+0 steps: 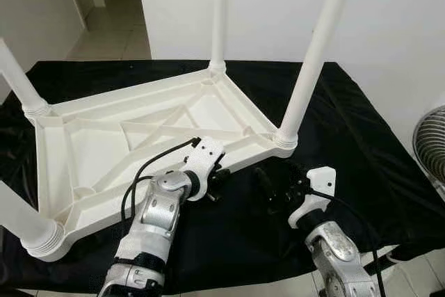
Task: Building children table
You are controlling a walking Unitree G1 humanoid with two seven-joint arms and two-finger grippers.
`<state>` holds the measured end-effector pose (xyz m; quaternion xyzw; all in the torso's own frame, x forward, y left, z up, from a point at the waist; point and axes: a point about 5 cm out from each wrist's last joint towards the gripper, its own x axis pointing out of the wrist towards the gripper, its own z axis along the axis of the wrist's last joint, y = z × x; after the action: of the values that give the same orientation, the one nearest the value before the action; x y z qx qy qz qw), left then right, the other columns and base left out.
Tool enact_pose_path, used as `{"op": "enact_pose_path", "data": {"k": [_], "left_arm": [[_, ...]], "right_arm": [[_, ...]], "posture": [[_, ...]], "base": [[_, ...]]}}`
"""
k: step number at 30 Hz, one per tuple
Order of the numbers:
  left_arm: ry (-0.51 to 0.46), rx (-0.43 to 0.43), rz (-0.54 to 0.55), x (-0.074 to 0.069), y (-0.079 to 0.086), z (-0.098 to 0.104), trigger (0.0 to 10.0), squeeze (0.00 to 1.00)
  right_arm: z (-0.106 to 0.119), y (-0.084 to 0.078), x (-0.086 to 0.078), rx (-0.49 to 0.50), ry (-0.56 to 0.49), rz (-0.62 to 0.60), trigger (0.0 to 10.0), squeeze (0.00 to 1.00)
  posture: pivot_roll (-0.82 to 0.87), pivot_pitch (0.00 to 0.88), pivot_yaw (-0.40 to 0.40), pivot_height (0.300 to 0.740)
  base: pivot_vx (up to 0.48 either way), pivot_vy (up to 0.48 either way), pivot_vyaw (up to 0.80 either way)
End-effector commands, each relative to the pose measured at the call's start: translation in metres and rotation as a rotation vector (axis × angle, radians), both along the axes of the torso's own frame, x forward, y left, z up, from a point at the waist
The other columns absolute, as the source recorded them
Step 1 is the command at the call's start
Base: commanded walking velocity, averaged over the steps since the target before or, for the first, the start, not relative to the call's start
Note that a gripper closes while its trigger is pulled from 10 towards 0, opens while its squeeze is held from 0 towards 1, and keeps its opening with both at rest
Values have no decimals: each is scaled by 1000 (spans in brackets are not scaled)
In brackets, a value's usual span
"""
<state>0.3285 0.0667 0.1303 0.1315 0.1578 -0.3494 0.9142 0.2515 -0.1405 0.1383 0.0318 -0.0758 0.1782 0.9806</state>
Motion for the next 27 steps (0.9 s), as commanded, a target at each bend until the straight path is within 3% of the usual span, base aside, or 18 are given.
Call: {"op": "enact_pose_path", "data": {"k": [1, 2, 5, 6, 8, 13, 21, 22, 23, 25, 26, 27], "left_arm": [[-105, 161, 507, 11, 33, -13, 0, 0], [-105, 161, 507, 11, 33, -13, 0, 0], [-118, 203, 642, 21, 67, -11, 0, 0], [-118, 203, 642, 21, 67, -11, 0, 0], [-142, 216, 713, 26, 83, -4, 0, 0], [-153, 215, 741, 29, 87, -1, 0, 0], [-149, 145, 734, 29, 74, 1, 0, 0], [-148, 138, 731, 30, 72, 1, 3765, 0], [-147, 127, 718, 30, 68, 2, 10000, 0], [-148, 89, 698, 32, 62, 4, 10000, 0], [-148, 45, 665, 32, 55, 7, 10000, 94], [-148, 45, 665, 32, 55, 7, 10000, 94]], "right_arm": [[-1, 0, 0, 0, 4, -9, 10000, 0], [-1, 0, 0, 0, 4, -9, 10000, 0], [-1, -3, 0, 6, 3, -33, 10000, 0], [-1, -3, 0, 6, 3, -33, 10000, 0], [-1, -2, 0, 11, 3, -40, 10000, 0], [-1, 0, 1, 13, 2, -41, 10000, 0], [0, 2, 2, 25, -3, -51, 10000, 0], [0, 2, 3, 26, -3, -53, 10000, 0], [0, 2, 2, 26, -3, -54, 10000, 0], [0, 1, 2, 26, -3, -55, 10000, 0], [0, 1, 2, 26, -3, -56, 10000, 0], [0, 1, 2, 26, -3, -56, 10000, 0]], "posture": [[-26, 53, 29, 740], [-26, 53, 29, 740], [-27, 60, 36, 740], [-27, 60, 36, 740], [-21, 64, 39, 740], [-21, 64, 41, 740], [-23, 66, 45, 740], [-23, 66, 45, 740], [-23, 66, 45, 740], [-22, 67, 45, 740], [-22, 70, 43, 740], [-22, 70, 43, 740]], "base": [[0, 0, 0], [0, 0, 0], [0, 0, 0], [0, 0, 0], [0, 0, 0], [0, 0, 0], [0, 0, 0], [0, 0, 0], [0, 0, 0], [0, 0, 0], [0, 0, 0], [0, 0, 0]]}}
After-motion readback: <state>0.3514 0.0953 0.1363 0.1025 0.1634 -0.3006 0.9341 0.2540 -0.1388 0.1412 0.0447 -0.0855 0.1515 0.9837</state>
